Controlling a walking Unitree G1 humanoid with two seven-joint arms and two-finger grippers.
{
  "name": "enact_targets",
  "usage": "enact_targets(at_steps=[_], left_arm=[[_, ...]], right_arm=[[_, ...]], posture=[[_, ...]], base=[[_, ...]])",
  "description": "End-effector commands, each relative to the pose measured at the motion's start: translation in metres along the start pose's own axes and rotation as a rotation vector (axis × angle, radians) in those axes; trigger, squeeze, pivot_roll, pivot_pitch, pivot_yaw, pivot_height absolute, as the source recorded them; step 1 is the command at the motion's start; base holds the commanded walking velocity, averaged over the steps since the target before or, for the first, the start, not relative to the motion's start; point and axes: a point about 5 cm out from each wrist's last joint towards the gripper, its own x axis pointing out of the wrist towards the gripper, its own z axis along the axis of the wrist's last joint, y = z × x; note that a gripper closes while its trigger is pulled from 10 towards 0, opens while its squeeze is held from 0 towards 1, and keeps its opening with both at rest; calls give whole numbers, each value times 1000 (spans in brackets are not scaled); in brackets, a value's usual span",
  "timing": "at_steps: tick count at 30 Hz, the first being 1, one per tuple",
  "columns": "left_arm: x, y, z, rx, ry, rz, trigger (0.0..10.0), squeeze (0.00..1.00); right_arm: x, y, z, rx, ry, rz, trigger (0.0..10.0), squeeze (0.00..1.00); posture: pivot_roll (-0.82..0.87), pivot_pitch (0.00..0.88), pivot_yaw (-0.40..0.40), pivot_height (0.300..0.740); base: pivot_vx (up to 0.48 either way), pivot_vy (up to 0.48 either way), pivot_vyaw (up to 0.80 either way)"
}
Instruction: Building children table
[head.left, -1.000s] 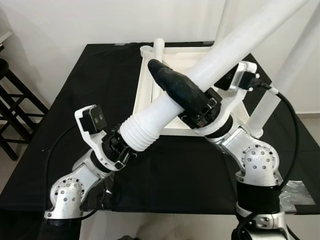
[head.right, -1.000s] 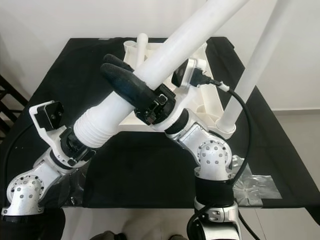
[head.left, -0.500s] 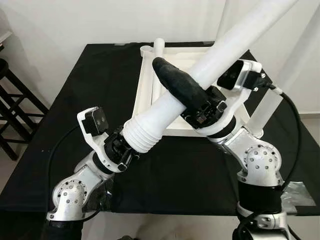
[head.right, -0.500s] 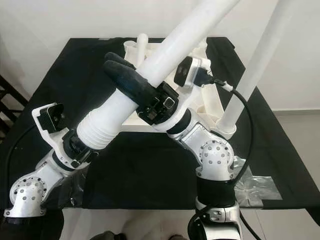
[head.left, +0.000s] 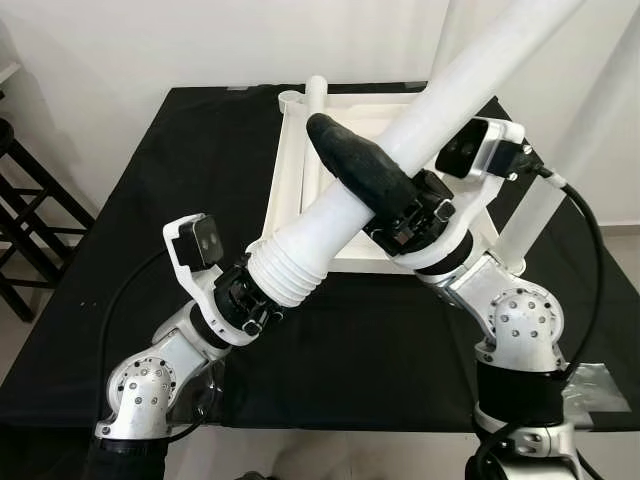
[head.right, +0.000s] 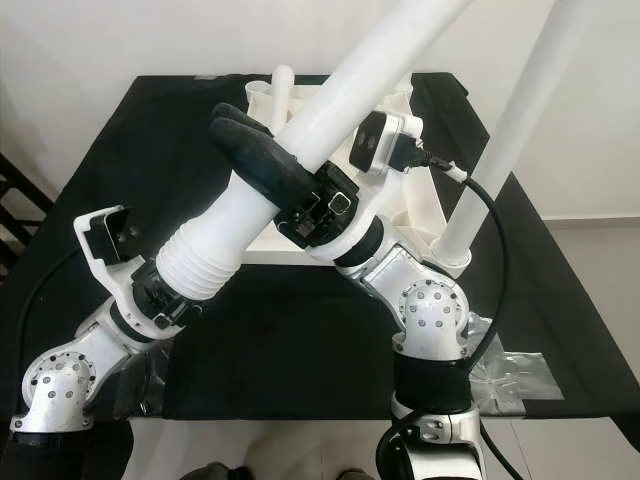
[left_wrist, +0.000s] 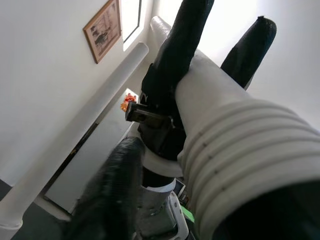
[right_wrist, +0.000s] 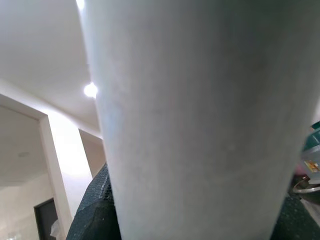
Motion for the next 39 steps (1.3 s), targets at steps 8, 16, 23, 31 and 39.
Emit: enact_targets(at_steps=[8,16,23,31,39], left_arm=[[-33,5,5,15,44,122,10000,1000],[-87,5,19,59,27,333,10000,1000],[-110,1,18,64,22,421,10000,1000],[-139,-2,24,89,23,543,10000,1000],[-143,-3,28,104,27,552,10000,1000]], right_arm=[[0,-5,19,-69,-32,-21,0,0],[-2,-8,28,-108,-41,-48,0,0],[-3,-14,29,-126,-31,-78,0,0],[-4,-21,35,-160,-39,-128,0,0],[-7,-29,40,-198,-66,-193,0,0]], posture=[[-42,105,10,740],[-34,111,6,740],[-33,112,4,740],[-13,107,14,740],[9,103,19,740]], base=[[0,0,0],[0,0,0],[0,0,0],[0,0,0],[0,0,0]])
